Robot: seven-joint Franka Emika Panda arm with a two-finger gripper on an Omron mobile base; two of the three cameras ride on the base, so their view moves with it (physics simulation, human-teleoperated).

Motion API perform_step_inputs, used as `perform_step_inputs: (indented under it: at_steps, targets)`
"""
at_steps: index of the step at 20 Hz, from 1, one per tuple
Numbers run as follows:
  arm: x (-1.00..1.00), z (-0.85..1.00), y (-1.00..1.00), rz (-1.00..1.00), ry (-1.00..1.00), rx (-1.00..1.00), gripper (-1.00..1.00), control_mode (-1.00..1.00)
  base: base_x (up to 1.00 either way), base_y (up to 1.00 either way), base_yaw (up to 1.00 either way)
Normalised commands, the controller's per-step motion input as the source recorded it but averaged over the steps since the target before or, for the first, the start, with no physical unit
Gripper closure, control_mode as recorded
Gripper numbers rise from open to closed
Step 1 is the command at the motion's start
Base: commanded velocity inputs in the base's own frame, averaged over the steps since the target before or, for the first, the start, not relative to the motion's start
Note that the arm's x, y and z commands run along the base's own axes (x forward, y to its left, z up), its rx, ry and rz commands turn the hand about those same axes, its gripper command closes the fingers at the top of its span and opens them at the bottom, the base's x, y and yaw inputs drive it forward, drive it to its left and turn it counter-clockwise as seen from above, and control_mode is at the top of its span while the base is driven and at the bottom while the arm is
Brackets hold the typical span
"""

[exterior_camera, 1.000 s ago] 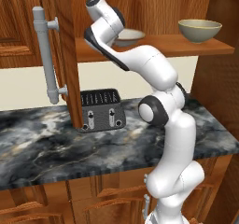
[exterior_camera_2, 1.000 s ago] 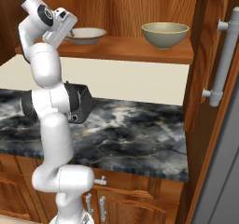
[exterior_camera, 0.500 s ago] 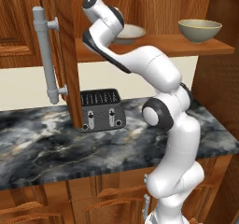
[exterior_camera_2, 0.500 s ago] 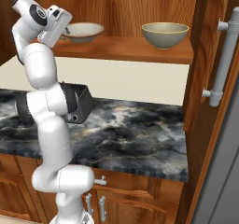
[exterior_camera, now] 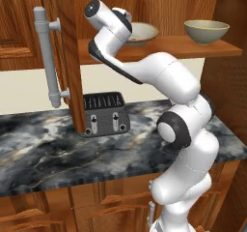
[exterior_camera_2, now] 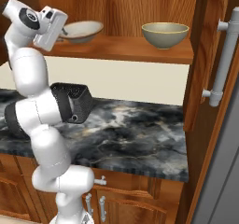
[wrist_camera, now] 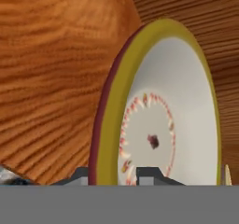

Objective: Pick up the bowls from the cabinet and place each bowl in front of a stool on the dining counter.

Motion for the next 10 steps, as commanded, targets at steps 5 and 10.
perform_step_inputs:
  at_steps: [5, 10]
  targets:
    - [-0.96, 0.0, -0.59, 0.02, 0.0, -0.03, 1.0, -1.0, 0.0, 0.0, 0.0]
    - [-1.0, -0.05, -0.64, 0.04, 0.0, 0.0, 1.0, -1.0, 0.0, 0.0, 0.0]
